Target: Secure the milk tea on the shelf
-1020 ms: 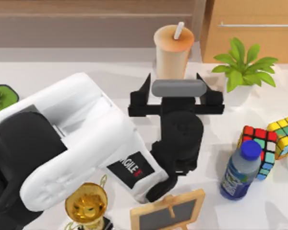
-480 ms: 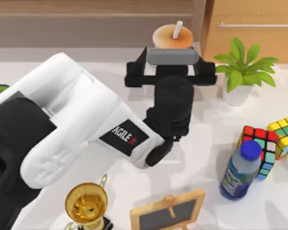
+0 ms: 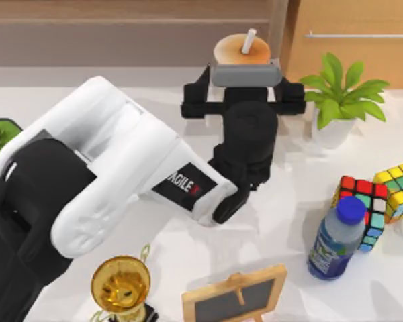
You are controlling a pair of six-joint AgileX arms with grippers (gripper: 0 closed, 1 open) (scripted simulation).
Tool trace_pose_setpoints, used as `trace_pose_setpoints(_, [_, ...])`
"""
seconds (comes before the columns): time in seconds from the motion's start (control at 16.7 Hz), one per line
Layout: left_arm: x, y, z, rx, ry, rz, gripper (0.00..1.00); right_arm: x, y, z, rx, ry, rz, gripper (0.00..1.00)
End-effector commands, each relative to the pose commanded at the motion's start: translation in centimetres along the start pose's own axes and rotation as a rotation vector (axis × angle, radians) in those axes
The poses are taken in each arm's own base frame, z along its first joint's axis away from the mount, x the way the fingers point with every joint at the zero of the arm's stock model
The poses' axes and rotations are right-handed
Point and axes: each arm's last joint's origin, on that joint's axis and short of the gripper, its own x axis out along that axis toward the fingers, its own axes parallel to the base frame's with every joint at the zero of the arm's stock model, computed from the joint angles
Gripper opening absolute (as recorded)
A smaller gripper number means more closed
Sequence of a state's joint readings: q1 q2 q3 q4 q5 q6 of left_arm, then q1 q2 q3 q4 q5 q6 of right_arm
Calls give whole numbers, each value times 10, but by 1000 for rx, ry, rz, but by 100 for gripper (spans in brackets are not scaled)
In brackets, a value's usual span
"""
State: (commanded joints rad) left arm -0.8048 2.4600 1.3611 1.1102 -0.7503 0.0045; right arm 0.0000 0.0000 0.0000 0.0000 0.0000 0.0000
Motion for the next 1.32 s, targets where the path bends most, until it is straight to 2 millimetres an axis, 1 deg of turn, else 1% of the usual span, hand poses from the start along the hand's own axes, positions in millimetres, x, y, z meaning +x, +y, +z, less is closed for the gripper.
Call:
trace_pose_setpoints(0.12, [0, 0, 0, 0, 0, 0, 100, 0, 0, 0, 0, 0, 0, 100])
trace_pose_setpoints(0.9, [0, 0, 0, 0, 0, 0, 2, 0, 0, 0, 0, 0, 0, 100])
trace_pose_setpoints(0.96, [0, 0, 0, 0, 0, 0, 0, 0, 0, 0, 0, 0, 0, 100])
trace_pose_setpoints(1.32, [0, 0, 0, 0, 0, 0, 0, 0, 0, 0, 0, 0, 0, 100])
